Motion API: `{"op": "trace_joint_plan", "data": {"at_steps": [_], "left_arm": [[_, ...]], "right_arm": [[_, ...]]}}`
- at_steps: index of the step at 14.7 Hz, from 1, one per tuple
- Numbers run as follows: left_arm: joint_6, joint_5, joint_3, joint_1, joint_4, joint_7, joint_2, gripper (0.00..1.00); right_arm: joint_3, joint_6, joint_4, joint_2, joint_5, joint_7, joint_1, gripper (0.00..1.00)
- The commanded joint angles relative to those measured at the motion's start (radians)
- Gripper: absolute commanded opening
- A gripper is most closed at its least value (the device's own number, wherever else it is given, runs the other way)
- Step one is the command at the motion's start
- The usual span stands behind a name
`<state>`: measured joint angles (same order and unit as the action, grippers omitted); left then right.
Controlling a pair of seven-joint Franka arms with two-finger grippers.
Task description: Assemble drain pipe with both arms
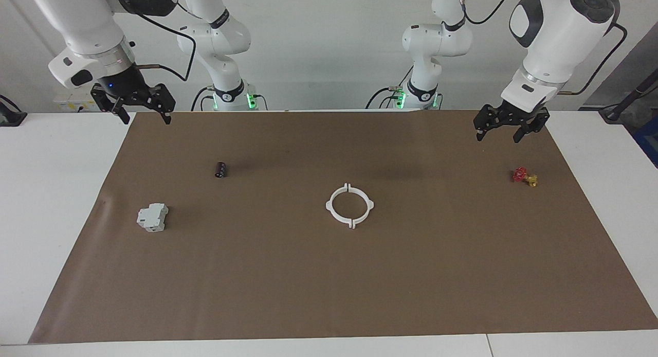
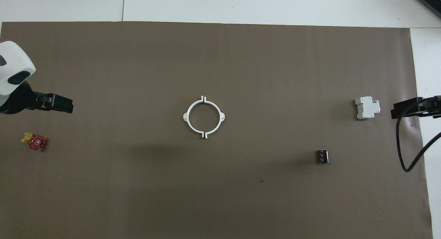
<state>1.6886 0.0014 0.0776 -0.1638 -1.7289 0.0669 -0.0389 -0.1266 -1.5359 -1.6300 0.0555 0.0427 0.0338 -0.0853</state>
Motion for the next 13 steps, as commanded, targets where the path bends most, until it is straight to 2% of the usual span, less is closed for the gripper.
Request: {"op": "trace_joint_plan", "data": {"at_steps": [1,7,13], "left_arm": [[-0.016,-0.012,0.002,-0.011,0.048,-0.012,0.014,1.0],[-0.036,-0.012,0.013,0.026,0.048,-0.009,0.013,1.0],[-0.033,-0.012,-0.041,0.088,0.043,-0.032,0.008,1.0]], "right_arm": [[0.005,-0.018,-0.033,0.027,0.009,-0.011,0.006,1.0],[0.007,-0.018,-0.033,0.027,0.009,-0.009,0.006,1.0],[0.005,-0.018,-0.033,0.027,0.009,-0.011,0.007,1.0]]}}
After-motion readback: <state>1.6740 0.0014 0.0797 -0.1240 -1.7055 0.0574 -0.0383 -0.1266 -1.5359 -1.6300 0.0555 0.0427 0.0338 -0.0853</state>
